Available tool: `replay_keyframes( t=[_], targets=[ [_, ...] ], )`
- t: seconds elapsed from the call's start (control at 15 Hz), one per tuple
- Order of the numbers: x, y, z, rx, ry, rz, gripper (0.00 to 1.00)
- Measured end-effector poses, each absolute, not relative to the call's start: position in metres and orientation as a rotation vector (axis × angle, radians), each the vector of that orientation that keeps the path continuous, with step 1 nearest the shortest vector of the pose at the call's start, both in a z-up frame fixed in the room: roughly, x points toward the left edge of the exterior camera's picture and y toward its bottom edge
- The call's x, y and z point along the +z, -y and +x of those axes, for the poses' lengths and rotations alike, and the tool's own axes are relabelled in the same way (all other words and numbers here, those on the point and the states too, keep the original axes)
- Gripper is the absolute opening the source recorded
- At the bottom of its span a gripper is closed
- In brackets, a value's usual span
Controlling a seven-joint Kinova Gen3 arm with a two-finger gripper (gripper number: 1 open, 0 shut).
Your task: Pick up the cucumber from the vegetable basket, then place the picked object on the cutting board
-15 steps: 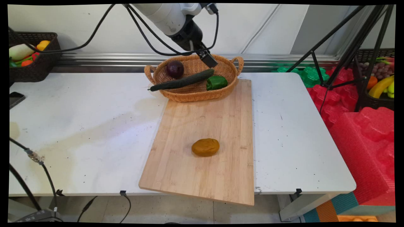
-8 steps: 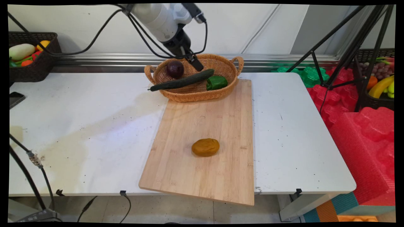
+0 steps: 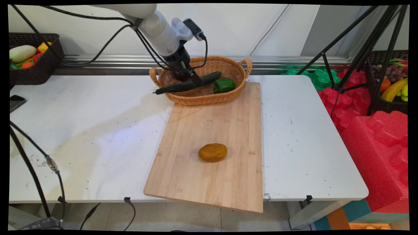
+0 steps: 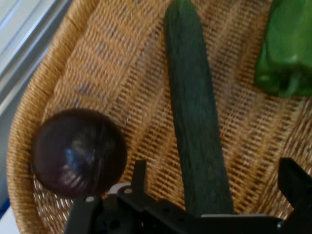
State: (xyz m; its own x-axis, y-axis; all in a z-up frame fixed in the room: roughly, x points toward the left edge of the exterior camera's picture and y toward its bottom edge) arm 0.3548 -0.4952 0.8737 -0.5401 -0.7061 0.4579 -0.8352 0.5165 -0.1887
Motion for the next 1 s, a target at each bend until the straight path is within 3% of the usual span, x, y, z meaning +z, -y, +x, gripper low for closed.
replay_keyframes(
  t=[0.47,0.53,1.0],
  targets=[
    [0.85,0.499,0.364,0.519,2.448,1.357,1.0],
    [0.848,0.499,0.365,0.518,2.447,1.365,0.0],
    [0.856,0.493,0.37,0.564,2.411,1.378,0.0]
  ],
)
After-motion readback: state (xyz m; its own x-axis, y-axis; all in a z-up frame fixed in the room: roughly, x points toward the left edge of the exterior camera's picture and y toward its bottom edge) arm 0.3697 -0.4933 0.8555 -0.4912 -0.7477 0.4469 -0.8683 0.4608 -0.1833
